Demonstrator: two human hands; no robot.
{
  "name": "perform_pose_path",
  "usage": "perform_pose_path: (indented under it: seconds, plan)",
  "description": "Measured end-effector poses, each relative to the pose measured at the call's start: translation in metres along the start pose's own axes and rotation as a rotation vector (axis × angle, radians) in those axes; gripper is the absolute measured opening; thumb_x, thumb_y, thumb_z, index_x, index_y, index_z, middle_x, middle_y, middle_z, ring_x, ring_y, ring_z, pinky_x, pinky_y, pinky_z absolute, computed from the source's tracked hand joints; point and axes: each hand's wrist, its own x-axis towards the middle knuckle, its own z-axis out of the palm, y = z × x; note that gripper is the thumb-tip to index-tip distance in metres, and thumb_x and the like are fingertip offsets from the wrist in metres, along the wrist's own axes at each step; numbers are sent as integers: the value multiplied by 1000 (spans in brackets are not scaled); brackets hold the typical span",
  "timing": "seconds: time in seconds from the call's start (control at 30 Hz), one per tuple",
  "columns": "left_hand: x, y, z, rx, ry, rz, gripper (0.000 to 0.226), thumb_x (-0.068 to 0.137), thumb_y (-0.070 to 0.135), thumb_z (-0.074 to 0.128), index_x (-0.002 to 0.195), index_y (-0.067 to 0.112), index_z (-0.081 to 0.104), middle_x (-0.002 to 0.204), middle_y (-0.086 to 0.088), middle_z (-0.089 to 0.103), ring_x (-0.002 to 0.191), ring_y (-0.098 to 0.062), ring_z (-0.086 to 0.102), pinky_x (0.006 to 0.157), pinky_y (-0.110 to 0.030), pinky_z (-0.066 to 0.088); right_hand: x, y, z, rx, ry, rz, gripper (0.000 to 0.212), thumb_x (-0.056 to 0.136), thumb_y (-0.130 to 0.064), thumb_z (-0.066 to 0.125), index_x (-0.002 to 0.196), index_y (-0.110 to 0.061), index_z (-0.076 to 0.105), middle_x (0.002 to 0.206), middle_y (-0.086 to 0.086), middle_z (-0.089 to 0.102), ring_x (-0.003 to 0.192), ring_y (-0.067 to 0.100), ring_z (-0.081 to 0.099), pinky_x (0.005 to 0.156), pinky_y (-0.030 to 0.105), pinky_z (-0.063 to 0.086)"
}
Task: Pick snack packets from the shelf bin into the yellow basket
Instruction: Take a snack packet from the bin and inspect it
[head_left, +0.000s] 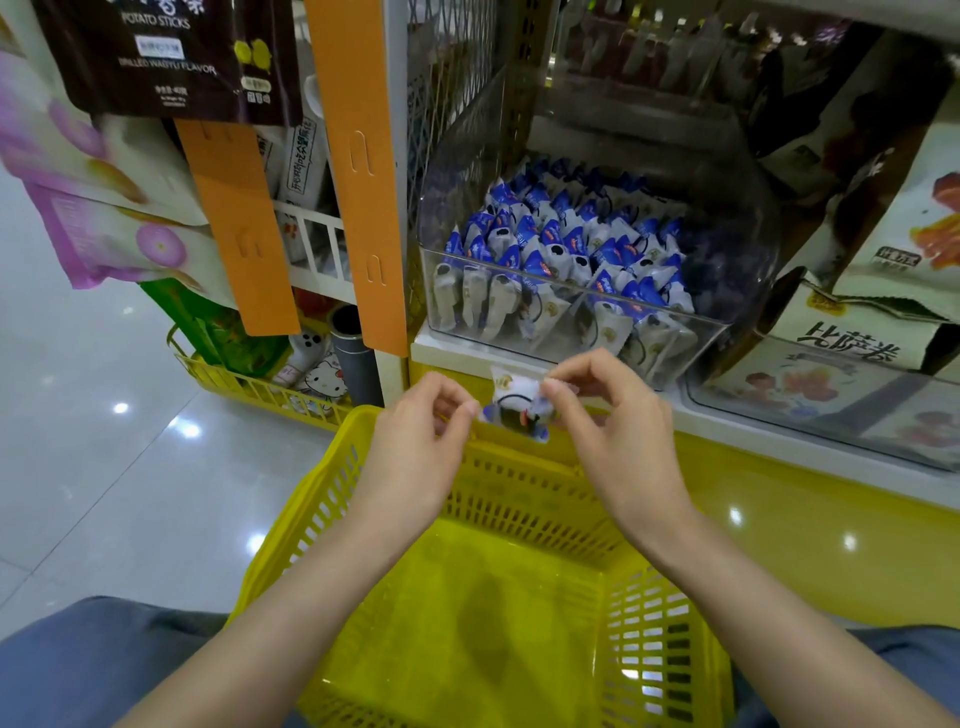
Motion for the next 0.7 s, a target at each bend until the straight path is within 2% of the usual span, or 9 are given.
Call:
perform_pose_path:
  seconds: [0.07, 0.17, 0.23, 0.33, 0.43, 0.5, 0.57, 0.63, 0.7]
  plan:
    - [2, 2, 1, -211, -90, -199, 28, 97, 29, 42, 76, 24, 60, 73, 4, 64, 64, -6, 57, 60, -21, 48, 0, -1, -2, 19, 18, -75, 7, 87, -16, 62, 84, -23, 60, 85, -9, 61, 84, 2, 59, 70, 21, 50]
    - [7, 9, -3, -653, -227, -480, 42, 96, 42, 33, 86, 16, 65, 77, -3, 71, 67, -16, 65, 57, -22, 53, -6, -2, 0, -58, -68, -220, 4, 83, -9, 65, 85, -13, 65, 94, -2, 61, 90, 3, 56, 78, 16, 46]
    - [7, 9, -6, -756, -270, -421, 37, 94, 39, 41, 95, 14, 68, 87, -3, 73, 79, -14, 68, 68, -23, 55, -10, -4, 3, -141, -120, -308, 3, 81, -11, 66, 84, -10, 68, 97, 2, 61, 93, 5, 53, 80, 15, 42]
    - [4, 8, -5, -732, -199, -312, 20, 92, 20, 53, 103, 14, 68, 98, -4, 73, 89, -15, 67, 73, -24, 54, -12, -4, 5, -269, -139, -426, 11, 81, -20, 64, 86, -12, 70, 98, 2, 62, 95, 8, 51, 78, 20, 43]
    - [4, 9, -4, -671, -95, -282, 17, 92, 13, 54, 103, 18, 65, 99, -2, 72, 91, -17, 68, 79, -29, 54, -14, -8, 8, -208, -138, -169, 17, 86, -32, 61, 102, -25, 60, 104, -8, 58, 92, 3, 54, 74, 19, 47]
    - [5, 10, -5, -636, -107, -257, 17, 92, 13, 54, 102, 22, 64, 99, 1, 72, 91, -15, 68, 79, -29, 54, -11, -10, 11, 52, -143, 159, 24, 88, -30, 58, 109, -30, 47, 106, -9, 57, 89, 2, 58, 73, 19, 51]
    - [4, 12, -4, -628, -193, -219, 19, 92, 11, 53, 106, 19, 63, 100, 1, 72, 88, -12, 67, 73, -24, 54, -6, -9, 11, 380, -209, 417, 22, 92, -23, 53, 113, -23, 49, 108, -2, 63, 86, 6, 65, 69, 23, 54]
    - [2, 15, -2, -554, -203, -145, 23, 91, 7, 54, 112, 14, 59, 104, -1, 68, 86, -7, 65, 70, -17, 51, -4, -9, 10, 621, -264, 529, 18, 94, -15, 49, 110, -14, 57, 100, 3, 68, 78, 7, 69, 61, 20, 54]
    - [-1, 13, 1, -294, -88, -1, 31, 86, 8, 61, 115, 17, 55, 112, 2, 61, 95, -5, 58, 79, -14, 45, -4, -10, 9, 711, -250, 557, 17, 93, -12, 51, 107, -9, 58, 94, 4, 70, 74, 8, 69, 58, 20, 54]
